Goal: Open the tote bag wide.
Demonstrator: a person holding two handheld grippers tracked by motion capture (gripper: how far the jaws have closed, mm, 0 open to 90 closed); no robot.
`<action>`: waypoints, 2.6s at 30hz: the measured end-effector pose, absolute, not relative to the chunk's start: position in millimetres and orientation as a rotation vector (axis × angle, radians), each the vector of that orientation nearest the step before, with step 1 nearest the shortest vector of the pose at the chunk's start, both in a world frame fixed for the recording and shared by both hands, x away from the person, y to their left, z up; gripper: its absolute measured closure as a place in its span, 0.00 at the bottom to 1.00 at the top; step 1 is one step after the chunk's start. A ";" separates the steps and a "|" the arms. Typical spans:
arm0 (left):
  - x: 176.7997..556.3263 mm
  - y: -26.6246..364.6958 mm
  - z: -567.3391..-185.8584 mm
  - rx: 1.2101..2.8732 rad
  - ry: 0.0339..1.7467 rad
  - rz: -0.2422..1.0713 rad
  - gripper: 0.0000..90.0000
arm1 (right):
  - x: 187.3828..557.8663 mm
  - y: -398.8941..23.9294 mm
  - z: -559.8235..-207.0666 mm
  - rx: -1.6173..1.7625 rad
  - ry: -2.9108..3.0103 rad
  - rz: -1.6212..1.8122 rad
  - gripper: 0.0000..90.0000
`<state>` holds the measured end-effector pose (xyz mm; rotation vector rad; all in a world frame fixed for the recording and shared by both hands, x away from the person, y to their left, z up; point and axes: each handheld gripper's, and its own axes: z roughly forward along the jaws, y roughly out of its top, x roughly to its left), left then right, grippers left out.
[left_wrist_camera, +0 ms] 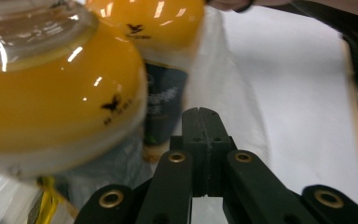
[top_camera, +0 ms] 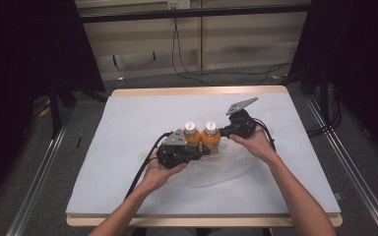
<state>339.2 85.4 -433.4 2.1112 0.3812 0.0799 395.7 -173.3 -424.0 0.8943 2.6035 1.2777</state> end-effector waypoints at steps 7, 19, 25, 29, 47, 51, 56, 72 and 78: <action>339.8 74.8 -447.6 2.167 0.378 0.127 1.00 | 403.2 -166.7 -440.9 0.917 2.657 1.247 1.00; 341.2 77.6 -472.2 2.249 0.390 0.161 1.00 | 406.4 -160.8 -461.8 0.959 2.700 1.183 1.00; 333.9 76.6 -481.4 2.296 0.353 0.155 1.00 | 408.4 -158.5 -468.7 0.991 2.722 1.139 1.00; 332.9 78.2 -484.5 2.290 0.369 0.127 1.00 | 410.8 -155.0 -475.7 0.986 2.724 1.092 1.00; 317.9 80.2 -484.0 2.305 0.274 0.030 1.00 | 427.2 -149.5 -482.4 1.107 2.659 1.134 1.00; 316.6 80.4 -483.2 2.308 0.257 0.007 1.00 | 432.3 -150.3 -485.5 1.138 2.637 1.184 1.00; 314.7 81.2 -483.6 2.304 0.239 -0.002 1.00 | 435.8 -147.2 -486.4 1.148 2.616 1.189 1.00; 306.2 82.2 -482.8 2.309 0.194 -0.042 1.00 | 448.0 -134.5 -487.8 1.263 2.512 1.177 1.00; 302.6 82.3 -481.0 2.331 0.188 -0.038 1.00 | 449.6 -134.2 -487.8 1.270 2.511 1.177 1.00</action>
